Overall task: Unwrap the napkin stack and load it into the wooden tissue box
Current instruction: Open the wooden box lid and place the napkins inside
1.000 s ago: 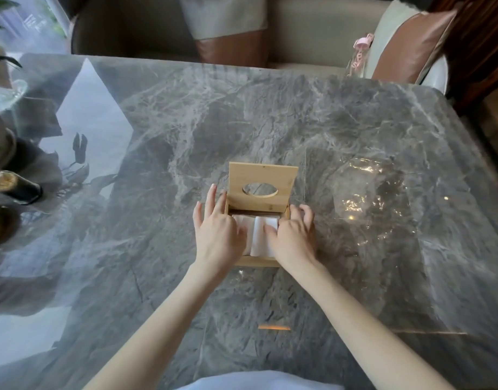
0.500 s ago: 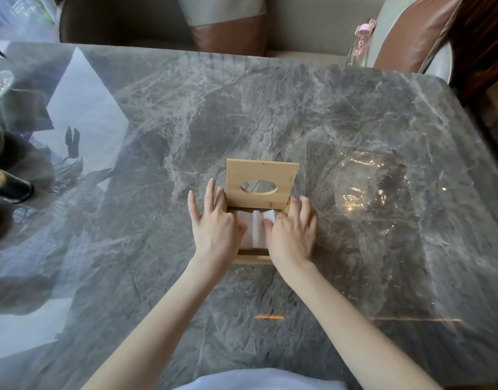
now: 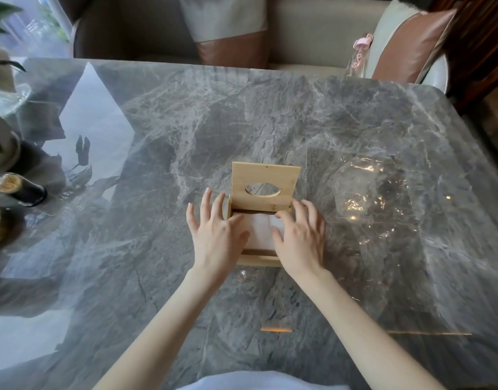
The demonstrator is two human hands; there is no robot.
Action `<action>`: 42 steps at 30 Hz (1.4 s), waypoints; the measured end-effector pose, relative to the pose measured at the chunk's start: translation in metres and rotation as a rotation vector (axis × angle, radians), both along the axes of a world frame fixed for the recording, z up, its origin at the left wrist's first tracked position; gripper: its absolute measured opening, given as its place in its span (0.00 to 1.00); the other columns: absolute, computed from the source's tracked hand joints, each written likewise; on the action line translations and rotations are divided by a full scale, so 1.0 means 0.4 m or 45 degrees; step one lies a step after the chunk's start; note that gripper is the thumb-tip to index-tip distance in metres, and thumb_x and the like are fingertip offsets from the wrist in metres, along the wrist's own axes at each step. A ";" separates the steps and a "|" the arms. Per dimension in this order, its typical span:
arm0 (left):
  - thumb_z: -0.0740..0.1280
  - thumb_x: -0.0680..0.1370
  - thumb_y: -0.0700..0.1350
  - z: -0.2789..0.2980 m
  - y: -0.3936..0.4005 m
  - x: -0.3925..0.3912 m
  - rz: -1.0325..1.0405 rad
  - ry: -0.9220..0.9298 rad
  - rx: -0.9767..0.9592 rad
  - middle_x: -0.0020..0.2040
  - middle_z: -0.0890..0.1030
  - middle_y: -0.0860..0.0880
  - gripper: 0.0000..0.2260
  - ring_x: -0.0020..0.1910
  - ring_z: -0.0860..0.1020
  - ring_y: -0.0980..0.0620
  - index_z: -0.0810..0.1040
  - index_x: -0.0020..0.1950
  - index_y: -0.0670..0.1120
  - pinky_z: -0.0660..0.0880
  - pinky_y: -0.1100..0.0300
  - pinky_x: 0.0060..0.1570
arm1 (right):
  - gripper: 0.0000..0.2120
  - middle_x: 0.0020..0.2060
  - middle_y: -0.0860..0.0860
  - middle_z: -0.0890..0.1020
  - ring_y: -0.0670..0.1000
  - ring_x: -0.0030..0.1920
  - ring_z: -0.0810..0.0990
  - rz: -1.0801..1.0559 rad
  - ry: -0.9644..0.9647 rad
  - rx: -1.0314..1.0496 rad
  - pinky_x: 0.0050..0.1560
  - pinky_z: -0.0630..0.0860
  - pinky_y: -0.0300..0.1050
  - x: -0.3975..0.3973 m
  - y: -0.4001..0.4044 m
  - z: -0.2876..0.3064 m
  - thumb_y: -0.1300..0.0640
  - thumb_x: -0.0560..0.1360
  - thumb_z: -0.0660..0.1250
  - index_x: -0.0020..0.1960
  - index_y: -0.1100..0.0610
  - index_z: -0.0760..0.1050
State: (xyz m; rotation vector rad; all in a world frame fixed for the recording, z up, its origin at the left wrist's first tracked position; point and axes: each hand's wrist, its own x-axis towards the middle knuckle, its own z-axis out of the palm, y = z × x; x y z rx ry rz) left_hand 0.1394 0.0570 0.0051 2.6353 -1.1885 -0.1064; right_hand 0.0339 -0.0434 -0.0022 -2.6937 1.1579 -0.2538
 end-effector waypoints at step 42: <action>0.68 0.73 0.50 0.128 -0.078 0.135 -0.237 -0.228 -0.187 0.71 0.69 0.46 0.25 0.74 0.59 0.46 0.68 0.68 0.46 0.57 0.47 0.70 | 0.27 0.63 0.55 0.77 0.56 0.68 0.68 0.347 -0.105 -0.221 0.67 0.63 0.54 0.038 -0.145 0.149 0.61 0.69 0.70 0.66 0.58 0.68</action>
